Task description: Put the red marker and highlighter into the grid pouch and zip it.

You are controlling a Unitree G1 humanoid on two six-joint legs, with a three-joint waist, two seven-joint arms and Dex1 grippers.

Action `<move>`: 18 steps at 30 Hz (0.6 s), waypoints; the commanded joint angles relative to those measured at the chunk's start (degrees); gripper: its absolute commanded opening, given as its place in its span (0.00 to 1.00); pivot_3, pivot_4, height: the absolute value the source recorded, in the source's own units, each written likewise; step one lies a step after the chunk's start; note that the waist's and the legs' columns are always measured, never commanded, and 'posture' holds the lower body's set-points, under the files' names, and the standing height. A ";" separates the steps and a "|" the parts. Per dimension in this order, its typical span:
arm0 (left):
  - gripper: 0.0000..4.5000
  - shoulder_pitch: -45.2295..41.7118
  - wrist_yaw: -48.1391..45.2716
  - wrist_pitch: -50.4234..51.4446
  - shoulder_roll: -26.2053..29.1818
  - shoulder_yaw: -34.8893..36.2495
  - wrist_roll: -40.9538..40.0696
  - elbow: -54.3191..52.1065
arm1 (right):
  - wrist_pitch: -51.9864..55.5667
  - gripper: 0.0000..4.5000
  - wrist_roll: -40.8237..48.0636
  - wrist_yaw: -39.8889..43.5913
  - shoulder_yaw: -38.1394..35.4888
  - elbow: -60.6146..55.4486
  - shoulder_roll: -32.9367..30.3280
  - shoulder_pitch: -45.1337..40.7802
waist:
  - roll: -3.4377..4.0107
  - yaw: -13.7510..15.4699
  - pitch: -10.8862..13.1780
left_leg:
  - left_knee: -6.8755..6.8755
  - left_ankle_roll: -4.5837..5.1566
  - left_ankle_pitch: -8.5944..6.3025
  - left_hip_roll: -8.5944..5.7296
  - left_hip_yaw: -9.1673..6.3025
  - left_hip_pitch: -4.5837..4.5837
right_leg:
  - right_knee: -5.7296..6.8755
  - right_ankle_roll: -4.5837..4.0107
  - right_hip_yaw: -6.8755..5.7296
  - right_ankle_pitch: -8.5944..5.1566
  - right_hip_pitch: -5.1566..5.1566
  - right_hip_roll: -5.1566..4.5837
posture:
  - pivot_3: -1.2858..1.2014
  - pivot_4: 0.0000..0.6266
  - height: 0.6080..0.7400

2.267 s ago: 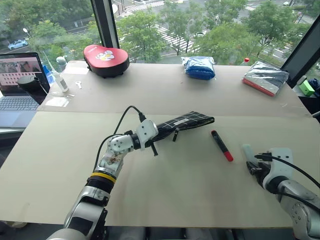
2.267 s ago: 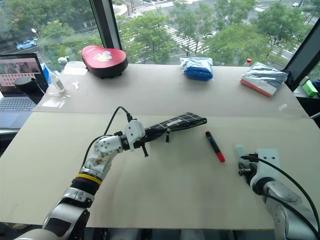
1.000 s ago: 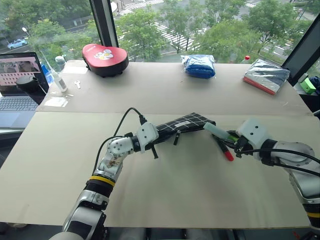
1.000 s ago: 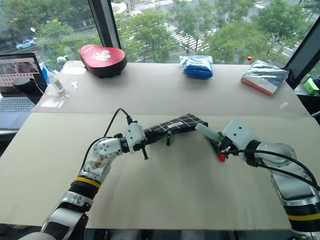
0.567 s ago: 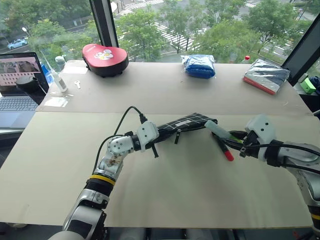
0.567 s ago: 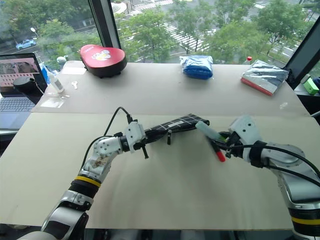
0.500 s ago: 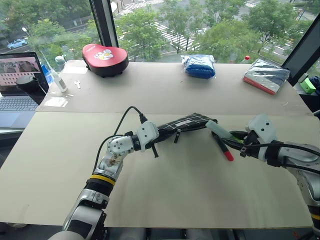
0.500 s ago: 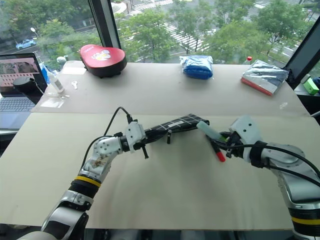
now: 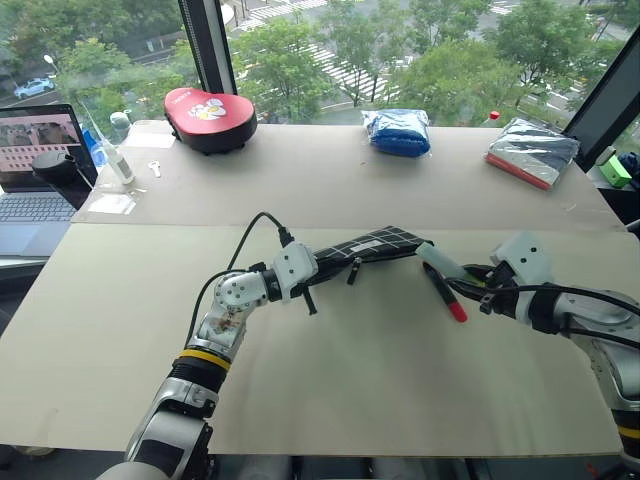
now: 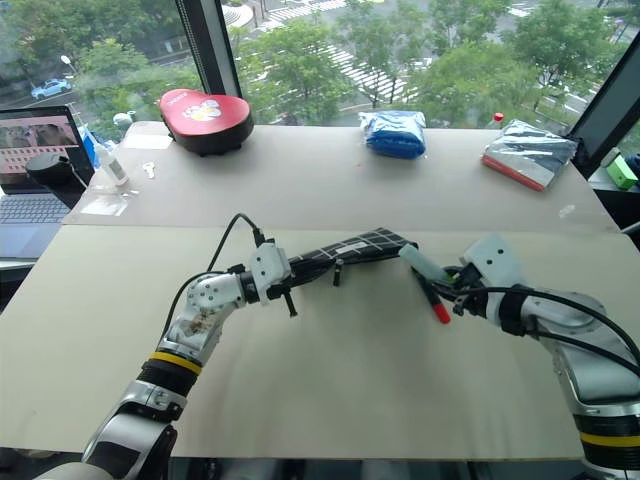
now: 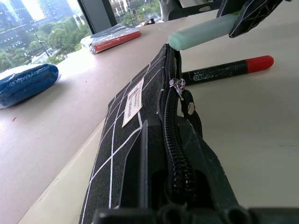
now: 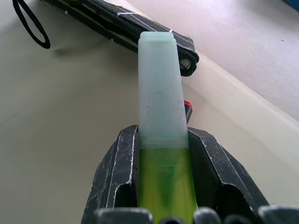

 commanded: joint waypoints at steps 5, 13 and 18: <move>0.00 -1.15 0.32 -0.58 -0.14 0.31 -0.52 -1.29 | 1.68 0.24 2.14 0.87 -1.22 -3.56 -0.16 0.00 | 0.00 0.00 0.00 | 0.00 0.00 0.00 0.01 0.00 0.00 | 0.00 0.00 0.00 0.00 0.00 0.00 | 0.52 0.24 1.00; 0.00 -1.06 0.07 -0.76 -0.19 0.11 -0.52 -1.40 | 1.26 0.24 0.83 0.07 -0.07 -1.95 -0.35 -0.85 | 0.00 0.00 0.00 | 0.00 0.00 0.00 0.00 0.00 0.00 | 0.00 0.00 0.00 0.00 0.00 0.00 | 0.52 0.24 1.00; 0.00 -0.86 -0.78 -1.02 -0.08 -0.41 -0.52 -1.74 | 0.60 0.24 -1.41 -0.05 2.63 0.08 -0.39 -3.54 | 0.00 -0.02 0.00 | 0.00 0.00 0.00 -0.01 0.00 0.00 | 0.00 0.00 0.00 0.00 0.00 0.00 | 0.52 0.24 1.00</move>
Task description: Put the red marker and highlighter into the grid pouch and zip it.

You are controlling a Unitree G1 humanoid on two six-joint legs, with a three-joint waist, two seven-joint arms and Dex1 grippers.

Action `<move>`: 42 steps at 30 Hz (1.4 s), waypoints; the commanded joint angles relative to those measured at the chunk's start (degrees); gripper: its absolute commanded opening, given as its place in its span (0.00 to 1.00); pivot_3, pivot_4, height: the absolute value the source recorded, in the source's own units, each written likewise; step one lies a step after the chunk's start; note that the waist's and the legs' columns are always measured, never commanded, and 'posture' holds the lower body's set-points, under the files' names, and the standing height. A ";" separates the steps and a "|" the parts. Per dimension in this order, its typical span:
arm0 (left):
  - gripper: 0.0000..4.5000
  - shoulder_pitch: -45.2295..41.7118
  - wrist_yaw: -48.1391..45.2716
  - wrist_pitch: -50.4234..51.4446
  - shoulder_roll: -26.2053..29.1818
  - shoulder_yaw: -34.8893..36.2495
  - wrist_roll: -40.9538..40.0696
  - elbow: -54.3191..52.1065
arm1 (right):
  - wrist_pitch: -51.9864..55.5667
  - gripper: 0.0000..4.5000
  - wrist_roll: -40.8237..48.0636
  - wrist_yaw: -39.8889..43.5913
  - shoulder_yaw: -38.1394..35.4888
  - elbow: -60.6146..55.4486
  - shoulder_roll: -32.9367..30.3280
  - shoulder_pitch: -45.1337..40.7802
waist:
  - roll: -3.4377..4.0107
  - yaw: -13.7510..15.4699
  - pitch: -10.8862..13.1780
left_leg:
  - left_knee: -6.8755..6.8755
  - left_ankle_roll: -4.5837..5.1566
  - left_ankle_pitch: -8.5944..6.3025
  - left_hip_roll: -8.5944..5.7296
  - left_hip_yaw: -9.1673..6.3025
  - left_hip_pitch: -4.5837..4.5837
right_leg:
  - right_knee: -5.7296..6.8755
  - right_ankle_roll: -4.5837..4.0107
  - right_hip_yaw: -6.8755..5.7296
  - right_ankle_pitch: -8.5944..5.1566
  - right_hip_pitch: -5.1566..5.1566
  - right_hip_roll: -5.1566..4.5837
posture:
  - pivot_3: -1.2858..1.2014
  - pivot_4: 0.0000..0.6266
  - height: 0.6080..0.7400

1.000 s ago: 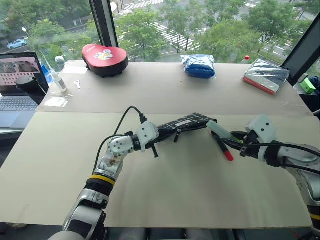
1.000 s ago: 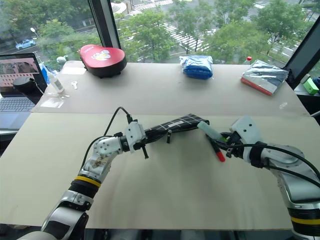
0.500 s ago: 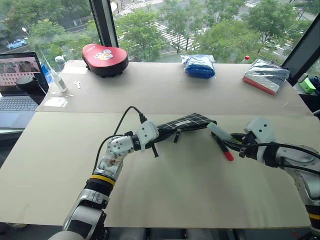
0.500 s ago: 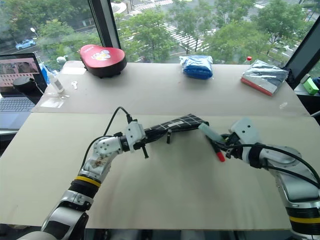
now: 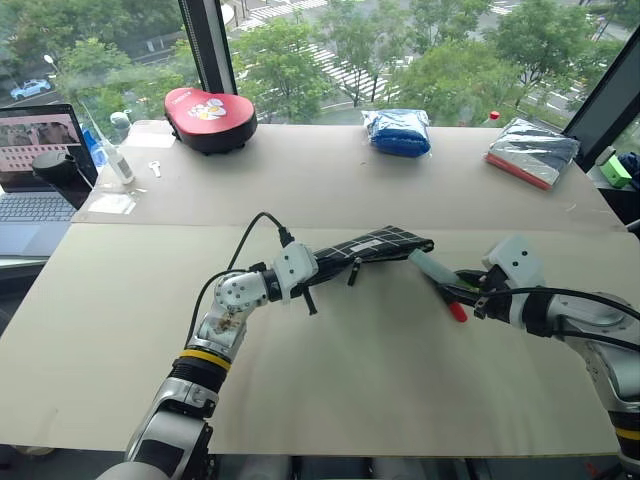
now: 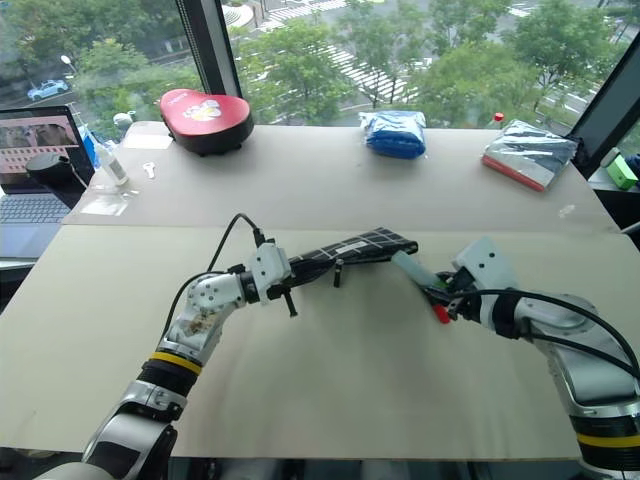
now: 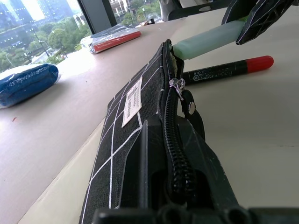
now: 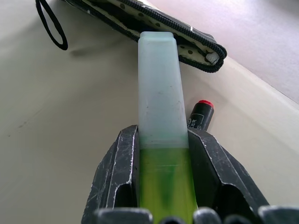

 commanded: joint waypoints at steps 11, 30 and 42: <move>0.00 0.75 -3.12 -2.16 0.88 -2.00 -0.30 -3.37 | -7.02 0.24 -9.63 3.84 10.54 2.63 -2.72 -7.56 | 0.01 0.03 0.00 | -0.01 0.00 0.00 0.00 0.00 -0.02 | 0.00 0.00 -0.01 0.00 -0.04 0.00 | 0.52 0.24 1.00; 0.00 0.56 -3.01 -1.50 0.51 -1.02 -1.27 -3.44 | -32.40 0.24 -28.66 2.61 25.15 10.60 9.38 -21.08 | 0.02 -0.10 0.01 | -0.02 -0.29 0.17 -0.05 0.01 -0.03 | 0.01 -0.01 -0.05 0.00 -0.10 0.01 | 0.52 0.24 1.00; 0.00 0.64 -2.16 -1.33 1.03 -0.63 -0.80 -3.16 | -19.44 0.75 -11.36 8.84 8.64 9.57 7.81 -18.39 | 0.03 -0.02 0.02 | -0.02 -0.20 0.12 -0.03 0.00 -0.04 | 0.01 -0.01 -0.05 0.01 -0.09 0.01 | 0.52 0.24 1.00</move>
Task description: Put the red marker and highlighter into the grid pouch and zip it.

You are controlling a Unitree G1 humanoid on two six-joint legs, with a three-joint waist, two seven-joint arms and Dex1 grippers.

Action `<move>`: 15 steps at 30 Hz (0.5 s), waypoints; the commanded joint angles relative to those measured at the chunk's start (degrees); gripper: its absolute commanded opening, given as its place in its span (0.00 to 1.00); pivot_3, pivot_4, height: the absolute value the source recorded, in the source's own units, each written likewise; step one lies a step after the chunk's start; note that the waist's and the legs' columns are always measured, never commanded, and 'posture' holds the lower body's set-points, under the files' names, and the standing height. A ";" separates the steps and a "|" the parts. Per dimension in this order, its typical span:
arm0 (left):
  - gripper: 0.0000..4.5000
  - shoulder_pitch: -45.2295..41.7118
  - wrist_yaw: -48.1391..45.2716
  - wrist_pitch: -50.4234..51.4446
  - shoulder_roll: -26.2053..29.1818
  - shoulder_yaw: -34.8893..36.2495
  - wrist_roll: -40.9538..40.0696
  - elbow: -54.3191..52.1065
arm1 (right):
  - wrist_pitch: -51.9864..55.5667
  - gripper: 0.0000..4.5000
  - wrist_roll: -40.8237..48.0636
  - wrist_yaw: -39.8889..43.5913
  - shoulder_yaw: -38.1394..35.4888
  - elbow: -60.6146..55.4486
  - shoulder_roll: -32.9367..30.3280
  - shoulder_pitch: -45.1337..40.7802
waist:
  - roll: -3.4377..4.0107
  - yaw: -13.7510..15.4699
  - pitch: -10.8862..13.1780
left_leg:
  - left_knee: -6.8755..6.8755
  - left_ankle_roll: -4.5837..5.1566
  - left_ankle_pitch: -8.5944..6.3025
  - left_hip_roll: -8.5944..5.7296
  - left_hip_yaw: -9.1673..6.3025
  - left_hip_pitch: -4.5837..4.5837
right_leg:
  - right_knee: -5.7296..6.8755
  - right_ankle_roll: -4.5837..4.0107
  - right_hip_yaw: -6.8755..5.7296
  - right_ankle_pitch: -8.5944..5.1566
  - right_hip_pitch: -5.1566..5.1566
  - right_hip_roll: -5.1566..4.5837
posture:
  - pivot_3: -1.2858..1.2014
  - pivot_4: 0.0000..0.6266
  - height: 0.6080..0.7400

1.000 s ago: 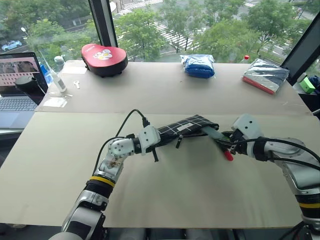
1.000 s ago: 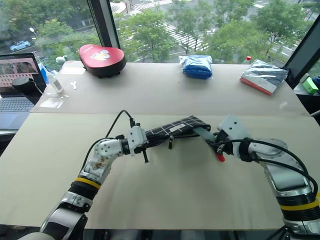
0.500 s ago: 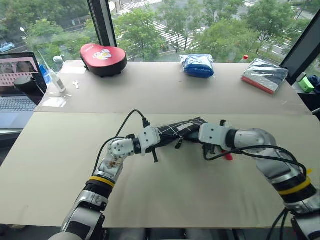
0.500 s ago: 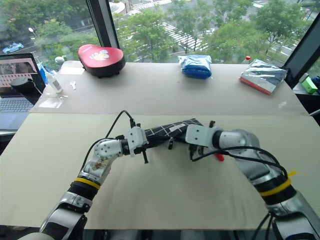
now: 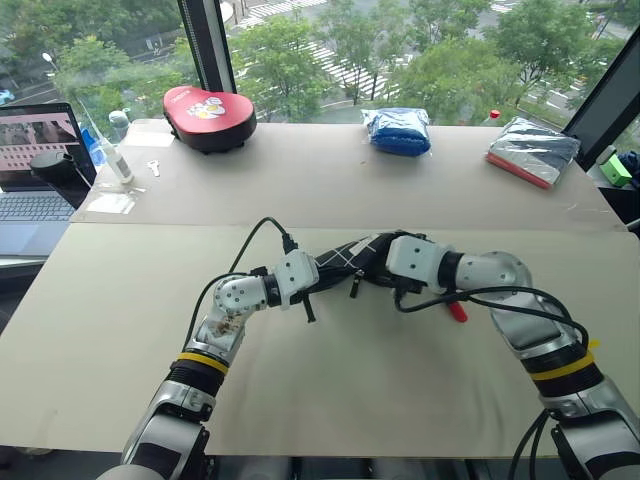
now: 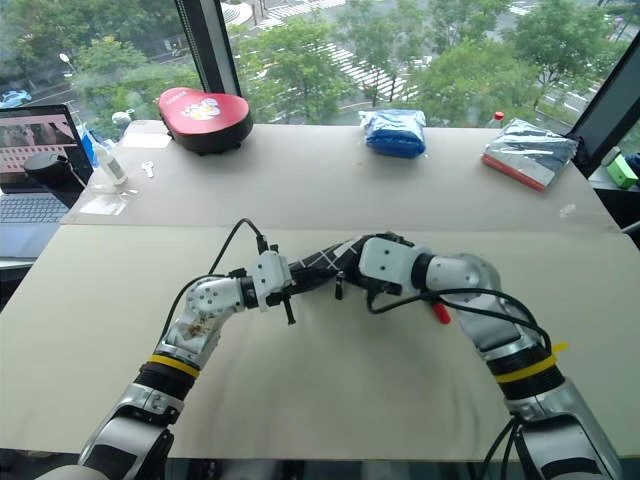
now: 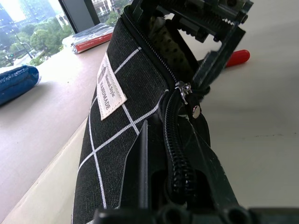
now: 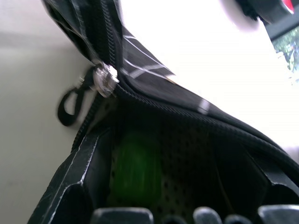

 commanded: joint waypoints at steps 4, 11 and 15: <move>0.00 -0.64 0.67 -0.56 0.21 0.73 -0.69 -1.54 | 24.40 0.75 27.79 9.85 -19.68 -10.72 -5.67 5.87 | 0.00 0.19 0.00 | -0.02 0.16 -0.09 0.03 -0.06 -0.03 | 0.00 -0.01 -0.01 0.01 0.02 0.00 | 0.52 0.24 1.00; 0.00 -0.58 0.95 -0.37 0.76 0.93 -0.68 -1.51 | 32.36 0.75 31.35 4.33 -26.90 -15.66 -10.25 15.65 | 0.01 -0.21 0.00 | -0.02 0.26 -0.17 0.06 -0.02 -0.07 | -0.01 -0.01 0.04 0.01 0.01 -0.02 | 0.52 0.24 1.00; 0.00 -0.99 1.01 -0.32 0.70 0.95 -0.70 -1.15 | 32.69 0.75 25.92 -3.46 -22.35 -14.87 -8.69 16.59 | 0.00 -0.04 0.00 | -0.01 0.20 -0.13 0.06 0.00 -0.05 | 0.02 0.00 0.04 0.00 -0.05 -0.02 | 0.52 0.24 1.00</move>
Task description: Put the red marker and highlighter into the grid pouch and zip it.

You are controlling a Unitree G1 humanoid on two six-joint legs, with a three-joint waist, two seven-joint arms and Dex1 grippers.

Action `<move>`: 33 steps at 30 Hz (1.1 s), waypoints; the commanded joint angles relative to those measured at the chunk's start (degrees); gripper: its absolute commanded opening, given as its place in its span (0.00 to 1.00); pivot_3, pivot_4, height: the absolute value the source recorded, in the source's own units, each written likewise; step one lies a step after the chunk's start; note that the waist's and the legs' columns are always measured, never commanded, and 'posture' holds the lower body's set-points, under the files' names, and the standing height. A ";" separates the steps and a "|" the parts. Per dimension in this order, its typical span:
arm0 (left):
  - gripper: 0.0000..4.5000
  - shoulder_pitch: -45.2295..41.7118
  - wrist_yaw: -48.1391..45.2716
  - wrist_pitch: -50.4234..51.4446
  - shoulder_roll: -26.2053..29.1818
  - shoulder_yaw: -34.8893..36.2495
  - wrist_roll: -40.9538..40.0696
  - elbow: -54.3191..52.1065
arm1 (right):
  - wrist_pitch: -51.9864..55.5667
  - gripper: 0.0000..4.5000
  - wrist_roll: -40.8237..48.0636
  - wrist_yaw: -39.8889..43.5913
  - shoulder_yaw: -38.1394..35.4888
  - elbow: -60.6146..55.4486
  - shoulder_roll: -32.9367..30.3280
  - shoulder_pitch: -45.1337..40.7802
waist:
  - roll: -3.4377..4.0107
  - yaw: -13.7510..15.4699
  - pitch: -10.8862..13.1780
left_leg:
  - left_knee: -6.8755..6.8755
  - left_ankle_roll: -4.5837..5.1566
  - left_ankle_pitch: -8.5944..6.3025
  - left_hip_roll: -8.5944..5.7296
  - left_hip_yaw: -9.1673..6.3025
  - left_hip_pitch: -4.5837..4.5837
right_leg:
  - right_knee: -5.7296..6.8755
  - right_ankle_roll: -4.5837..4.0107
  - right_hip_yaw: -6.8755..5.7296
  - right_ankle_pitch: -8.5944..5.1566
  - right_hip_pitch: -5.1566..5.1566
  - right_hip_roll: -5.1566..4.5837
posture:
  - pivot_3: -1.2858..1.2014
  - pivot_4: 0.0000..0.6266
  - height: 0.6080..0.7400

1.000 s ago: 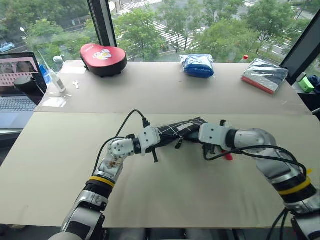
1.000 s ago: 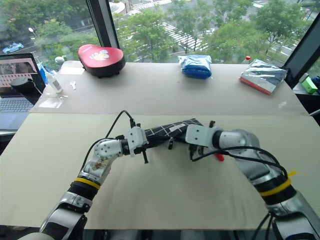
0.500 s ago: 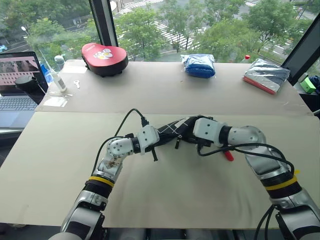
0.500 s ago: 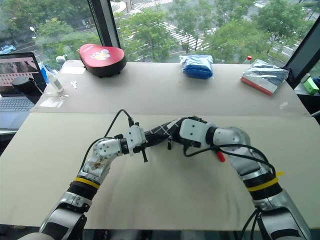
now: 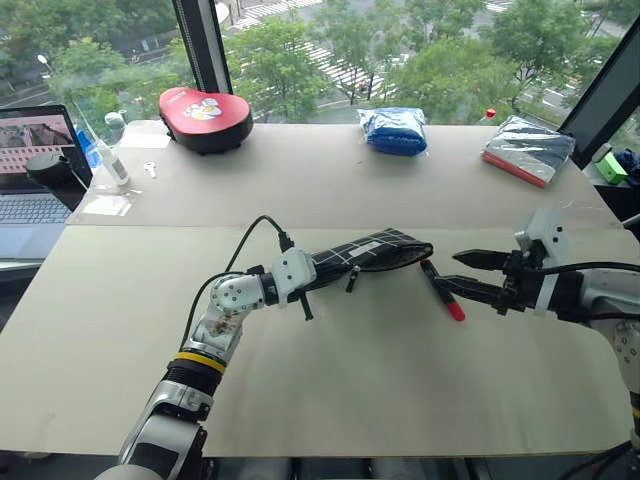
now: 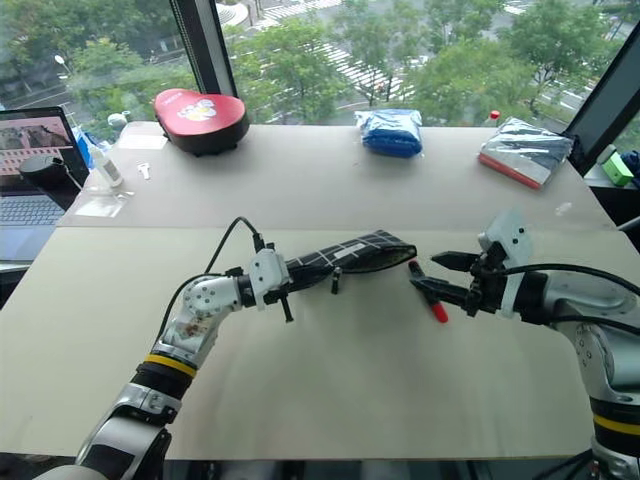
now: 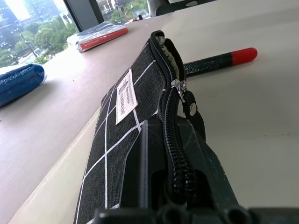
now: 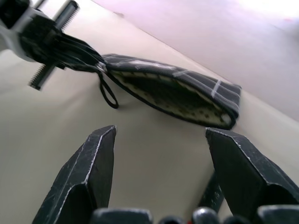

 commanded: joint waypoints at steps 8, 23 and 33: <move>0.00 -1.24 0.21 -0.56 -0.29 0.43 -0.73 -1.03 | 2.88 0.75 -10.20 -13.14 9.07 4.62 2.73 -2.30 | 0.00 0.14 0.00 | 0.02 -0.05 0.03 -0.04 0.00 -0.02 | -0.01 -0.01 0.01 0.00 -0.01 -0.02 | 0.52 0.24 1.00; 0.00 -1.15 0.75 -0.48 -0.24 0.69 -0.72 -1.54 | 4.51 0.45 -13.51 -14.48 11.48 13.83 4.61 -3.27 | 0.00 0.05 0.00 | 0.04 -0.03 0.03 -0.04 0.00 0.16 | -0.01 0.00 0.00 0.00 0.20 -0.02 | 0.52 0.24 1.00; 0.00 -1.17 0.68 -0.62 -0.28 0.60 -0.77 -1.52 | -0.52 0.11 -14.71 -18.94 5.44 16.06 5.45 -4.83 | 0.00 0.34 0.00 | 0.10 -0.03 0.03 -0.06 -0.01 0.15 | -0.01 0.00 -0.01 0.01 0.23 -0.02 | 0.52 0.24 1.00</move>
